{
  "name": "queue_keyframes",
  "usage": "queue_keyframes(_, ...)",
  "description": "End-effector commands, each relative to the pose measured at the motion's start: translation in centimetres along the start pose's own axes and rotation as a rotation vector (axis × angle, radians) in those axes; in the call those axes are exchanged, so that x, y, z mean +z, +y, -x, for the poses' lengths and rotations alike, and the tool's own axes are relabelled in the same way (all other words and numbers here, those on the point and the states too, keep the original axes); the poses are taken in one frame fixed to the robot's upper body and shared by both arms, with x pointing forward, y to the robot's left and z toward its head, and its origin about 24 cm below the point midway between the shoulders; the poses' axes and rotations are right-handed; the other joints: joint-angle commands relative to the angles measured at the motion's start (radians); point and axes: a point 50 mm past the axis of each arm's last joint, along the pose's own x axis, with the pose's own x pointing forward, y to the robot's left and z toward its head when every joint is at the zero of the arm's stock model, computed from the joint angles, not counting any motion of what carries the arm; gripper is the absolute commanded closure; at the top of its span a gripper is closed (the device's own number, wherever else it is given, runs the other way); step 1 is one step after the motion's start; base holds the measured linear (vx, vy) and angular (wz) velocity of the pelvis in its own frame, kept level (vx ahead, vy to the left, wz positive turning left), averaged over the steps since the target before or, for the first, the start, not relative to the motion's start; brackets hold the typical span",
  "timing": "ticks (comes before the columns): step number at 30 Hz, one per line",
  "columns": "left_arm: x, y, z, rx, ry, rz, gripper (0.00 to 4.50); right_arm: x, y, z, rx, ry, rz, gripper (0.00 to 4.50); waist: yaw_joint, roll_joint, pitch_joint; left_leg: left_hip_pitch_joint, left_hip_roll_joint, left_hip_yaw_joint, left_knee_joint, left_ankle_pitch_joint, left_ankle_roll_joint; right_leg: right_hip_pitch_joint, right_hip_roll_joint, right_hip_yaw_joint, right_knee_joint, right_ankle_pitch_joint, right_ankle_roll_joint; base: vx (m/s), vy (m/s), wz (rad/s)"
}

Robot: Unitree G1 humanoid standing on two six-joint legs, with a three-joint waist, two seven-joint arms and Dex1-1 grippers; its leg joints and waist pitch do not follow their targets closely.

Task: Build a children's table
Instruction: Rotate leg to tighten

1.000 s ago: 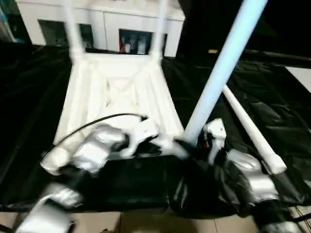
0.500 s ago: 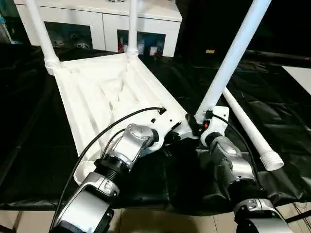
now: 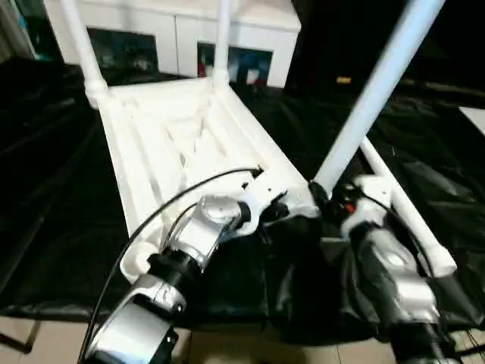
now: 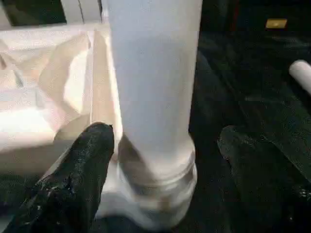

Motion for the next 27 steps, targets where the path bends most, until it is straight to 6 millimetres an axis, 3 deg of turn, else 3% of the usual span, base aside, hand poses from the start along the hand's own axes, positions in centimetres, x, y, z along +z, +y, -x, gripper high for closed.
queue_keyframes(1, 2.8, 0.6, 0.6, 0.000, -0.098, -0.011, 3.90, -0.2, -0.1, 0.8, 0.019, 0.024, 0.002, 0.70, 0.004, -0.008, -0.077, 0.009, 0.049, -0.013, -0.066, -0.111, 0.088, 0.053, -0.068, 0.053, -0.045, -0.148, -0.184, 0.000, 0.000, 0.00)
queue_keyframes(4, 4.1, 1.7, 2.1, 0.045, -0.128, -0.039, 3.61, -1.1, -0.1, 1.4, 0.018, 0.064, 0.004, 0.70, -0.001, -0.001, -0.077, 0.005, 0.046, -0.012, -0.064, -0.088, 0.103, 0.057, -0.066, 0.055, -0.038, -0.096, -0.207, 0.000, 0.000, 0.00)
queue_keyframes(6, 4.5, 2.6, 3.1, 0.098, -0.139, -0.038, 3.43, -1.4, -0.1, 1.6, 0.013, 0.091, 0.017, 0.70, -0.001, 0.000, -0.073, 0.009, 0.043, -0.006, -0.063, -0.109, 0.103, 0.054, -0.065, 0.057, -0.044, -0.121, -0.209, 0.000, 0.000, 0.00)
queue_keyframes(10, 4.1, 5.5, 6.6, 0.289, -0.079, -0.052, 3.12, -2.0, -0.1, 1.7, 0.006, 0.144, 0.027, 0.70, -0.008, 0.006, -0.066, 0.012, 0.046, -0.010, -0.072, -0.191, 0.054, 0.052, -0.062, 0.056, -0.055, -0.237, -0.170, 0.000, 0.000, 0.00)
queue_keyframes(11, 3.2, 7.2, 9.1, 0.412, 0.002, -0.068, 3.12, -2.2, -0.2, 1.5, -0.015, 0.169, 0.032, 0.70, -0.010, 0.011, -0.064, 0.015, 0.045, -0.010, -0.074, -0.219, 0.037, 0.048, -0.061, 0.057, -0.061, -0.281, -0.151, 0.000, 0.000, 0.00)
queue_keyframes(12, 2.7, 7.9, 10.3, 0.477, 0.038, -0.084, 3.12, -2.4, -0.4, 1.3, -0.034, 0.182, 0.041, 0.70, -0.017, 0.012, -0.063, 0.011, 0.045, -0.014, -0.079, -0.230, 0.021, 0.050, -0.058, 0.056, -0.058, -0.299, -0.134, 0.000, 0.000, 0.00)
queue_keyframes(14, 2.1, 8.9, 12.4, 0.591, 0.090, -0.108, 2.98, -2.6, -0.5, 0.8, -0.056, 0.201, 0.048, 0.70, -0.021, 0.016, -0.062, 0.018, 0.045, -0.014, -0.078, -0.257, 0.000, 0.042, -0.057, 0.057, -0.062, -0.328, -0.118, 0.000, 0.000, 0.00)
queue_keyframes(15, 1.9, 9.1, 12.9, 0.616, 0.100, -0.116, 2.75, -2.6, -0.6, 0.7, -0.060, 0.205, 0.050, 0.70, -0.025, 0.012, -0.061, 0.016, 0.044, -0.016, -0.078, -0.253, -0.003, 0.043, -0.057, 0.056, -0.058, -0.323, -0.123, 0.000, 0.000, 0.00)
queue_keyframes(16, 1.6, 9.8, 15.0, 0.729, 0.148, -0.182, 2.73, -2.8, -0.5, 0.1, -0.057, 0.221, 0.052, 0.70, -0.026, 0.013, -0.061, 0.020, 0.046, -0.015, -0.079, -0.251, -0.005, 0.038, -0.057, 0.059, -0.059, -0.306, -0.127, 0.000, 0.000, 0.00)
queue_keyframes(17, 1.4, 10.2, 16.2, 0.800, 0.173, -0.222, 2.65, -2.9, -0.3, -0.3, -0.050, 0.230, 0.060, 0.70, -0.028, 0.005, -0.058, 0.018, 0.046, -0.014, -0.080, -0.254, -0.001, 0.037, -0.054, 0.058, -0.058, -0.293, -0.133, 0.000, 0.000, 0.00)
queue_keyframes(18, 1.4, 10.2, 16.2, 0.800, 0.173, -0.222, 2.52, -2.9, -0.3, -0.3, -0.050, 0.230, 0.060, 0.70, -0.028, 0.009, -0.060, 0.014, 0.046, -0.018, -0.081, -0.250, -0.003, 0.042, -0.055, 0.057, -0.051, -0.289, -0.136, 0.000, 0.000, 0.00)
queue_keyframes(20, 1.2, 10.4, 17.2, 0.857, 0.194, -0.247, 2.31, -3.0, -0.1, -0.7, -0.045, 0.237, 0.064, 0.70, -0.024, 0.015, -0.060, 0.022, 0.046, -0.013, -0.077, -0.229, -0.003, 0.036, -0.055, 0.061, -0.052, -0.245, -0.145, 0.000, 0.000, 0.00)
queue_keyframes(22, -0.4, 10.4, 20.1, 0.967, 0.329, -0.289, 2.31, -3.0, 0.8, -2.4, -0.004, 0.256, 0.077, 0.70, -0.029, -0.002, -0.064, 0.010, 0.045, -0.015, -0.077, -0.192, 0.003, 0.046, -0.056, 0.059, -0.038, -0.204, -0.157, 0.000, 0.000, 0.00)
queue_keyframes(24, -0.9, 10.1, 21.1, 0.993, 0.378, -0.279, 2.22, -3.0, 1.1, -3.1, 0.007, 0.263, 0.086, 0.70, -0.034, 0.005, -0.063, 0.016, 0.044, -0.011, -0.074, -0.177, 0.004, 0.040, -0.056, 0.062, -0.037, -0.200, -0.164, 0.000, 0.000, 0.00)
queue_keyframes(26, -1.4, 9.9, 21.8, 1.002, 0.430, -0.281, 2.02, -3.0, 1.2, -3.7, 0.015, 0.269, 0.093, 0.70, -0.033, -0.002, -0.060, 0.013, 0.041, -0.008, -0.072, -0.176, 0.005, 0.039, -0.054, 0.064, -0.039, -0.208, -0.163, 0.000, 0.000, 0.00)
queue_keyframes(27, -1.5, 9.8, 21.9, 1.000, 0.439, -0.278, 1.93, -3.0, 1.2, -3.8, 0.018, 0.270, 0.095, 0.70, -0.033, 0.003, -0.059, 0.015, 0.043, -0.010, -0.075, -0.189, 0.000, 0.037, -0.055, 0.064, -0.038, -0.220, -0.165, 0.000, 0.000, 0.00)
